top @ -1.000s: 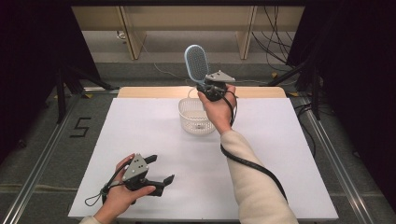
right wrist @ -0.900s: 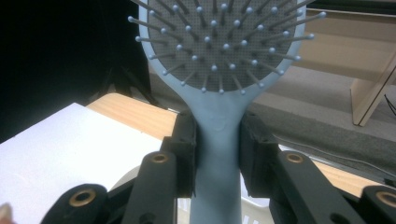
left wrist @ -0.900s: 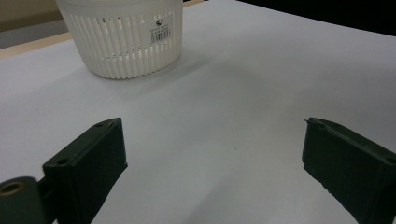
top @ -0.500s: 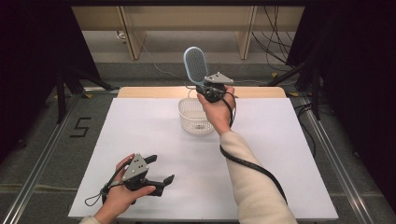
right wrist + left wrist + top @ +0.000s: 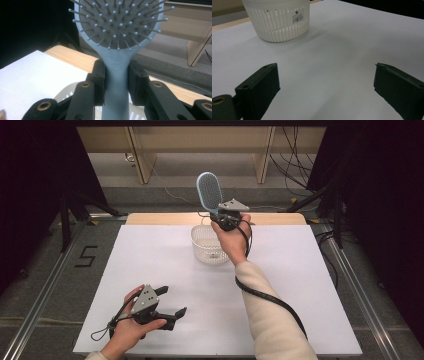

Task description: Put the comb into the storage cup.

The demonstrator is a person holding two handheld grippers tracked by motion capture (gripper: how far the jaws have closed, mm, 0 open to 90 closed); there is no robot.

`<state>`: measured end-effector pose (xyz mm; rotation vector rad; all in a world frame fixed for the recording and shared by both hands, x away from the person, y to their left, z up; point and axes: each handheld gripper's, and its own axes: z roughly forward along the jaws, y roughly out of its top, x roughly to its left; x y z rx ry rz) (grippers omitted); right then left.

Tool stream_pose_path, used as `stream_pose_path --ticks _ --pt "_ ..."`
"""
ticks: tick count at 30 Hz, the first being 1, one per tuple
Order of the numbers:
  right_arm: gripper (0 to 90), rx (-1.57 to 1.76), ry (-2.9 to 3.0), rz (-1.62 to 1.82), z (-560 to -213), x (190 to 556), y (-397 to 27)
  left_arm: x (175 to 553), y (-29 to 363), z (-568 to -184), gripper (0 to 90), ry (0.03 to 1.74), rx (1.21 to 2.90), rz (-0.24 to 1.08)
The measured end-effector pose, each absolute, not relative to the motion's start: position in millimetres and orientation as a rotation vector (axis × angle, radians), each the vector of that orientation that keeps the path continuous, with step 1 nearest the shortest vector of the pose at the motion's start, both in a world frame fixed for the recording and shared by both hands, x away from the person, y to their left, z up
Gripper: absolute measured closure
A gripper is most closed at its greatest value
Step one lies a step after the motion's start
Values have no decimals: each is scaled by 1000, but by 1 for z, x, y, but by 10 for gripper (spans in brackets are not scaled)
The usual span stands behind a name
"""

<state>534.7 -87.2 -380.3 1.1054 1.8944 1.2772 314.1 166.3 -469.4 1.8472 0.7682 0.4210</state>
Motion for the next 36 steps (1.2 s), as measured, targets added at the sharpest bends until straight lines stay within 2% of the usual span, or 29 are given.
stream_pose_path --ticks 36 --pt "702 1122 1896 1257 -390 536 -87 314 166 -469 60 769 1846 419"
